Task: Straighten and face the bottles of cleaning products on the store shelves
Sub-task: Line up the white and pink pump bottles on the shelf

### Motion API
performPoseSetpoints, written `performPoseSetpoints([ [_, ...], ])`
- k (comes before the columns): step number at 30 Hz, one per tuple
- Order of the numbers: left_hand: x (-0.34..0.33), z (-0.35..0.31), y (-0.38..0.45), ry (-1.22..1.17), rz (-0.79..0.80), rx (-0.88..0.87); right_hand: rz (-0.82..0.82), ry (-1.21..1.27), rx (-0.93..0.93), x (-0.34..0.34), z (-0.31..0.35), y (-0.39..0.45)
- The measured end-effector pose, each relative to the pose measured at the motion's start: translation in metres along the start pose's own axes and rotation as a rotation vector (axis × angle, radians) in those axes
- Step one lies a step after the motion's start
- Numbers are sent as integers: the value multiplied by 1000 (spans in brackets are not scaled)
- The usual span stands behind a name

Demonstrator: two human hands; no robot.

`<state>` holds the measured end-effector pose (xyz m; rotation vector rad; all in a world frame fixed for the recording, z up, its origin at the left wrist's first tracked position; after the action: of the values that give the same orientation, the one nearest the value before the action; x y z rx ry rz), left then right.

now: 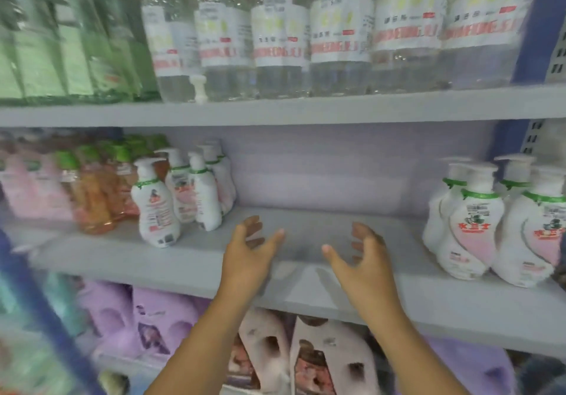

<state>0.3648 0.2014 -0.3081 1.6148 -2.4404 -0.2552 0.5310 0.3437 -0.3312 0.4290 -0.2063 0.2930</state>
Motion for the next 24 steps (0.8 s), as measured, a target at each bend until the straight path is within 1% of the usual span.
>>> performPoseSetpoints([
  [2,61,7,17,5,-123,-14,110,-4,-10,-47,10,-1],
  [5,149,18,48,-2,-307,-53,212,32,-28,-119,31,-7],
  [7,192,27,74,33,-346,-44,260,58,-49,-167,48,-10],
  [9,218,40,103,121,-294,-13,285,54,-65,-213,71,-8],
  [11,230,52,130,160,-188,-13,268,24,-75,-251,94,3],
  [14,229,62,160,121,12,-35,199,4,-94,-288,116,19],
  [16,223,66,170,104,133,-41,149,-43,-94,-298,119,23],
  [18,218,68,175,96,213,-65,117,-87,-81,-295,121,23],
  [20,213,71,178,68,243,-82,77,-121,-84,-279,118,19],
  [22,201,72,177,30,270,-77,1,-112,-90,-252,111,8],
  [24,177,72,170,8,323,-87,-110,-119,-84,-215,103,-7],
])
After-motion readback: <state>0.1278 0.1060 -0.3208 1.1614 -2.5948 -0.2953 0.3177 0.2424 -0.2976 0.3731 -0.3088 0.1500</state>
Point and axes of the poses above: each hand's wrist, its own y-axis towards the middle knuckle, its own x-axis out of the back of the hand, z = x × y, the point moved 4 cm from there along y, towards the middle knuckle, and after that the axes turned 5 degrees about -z, right-handed, at the moved point
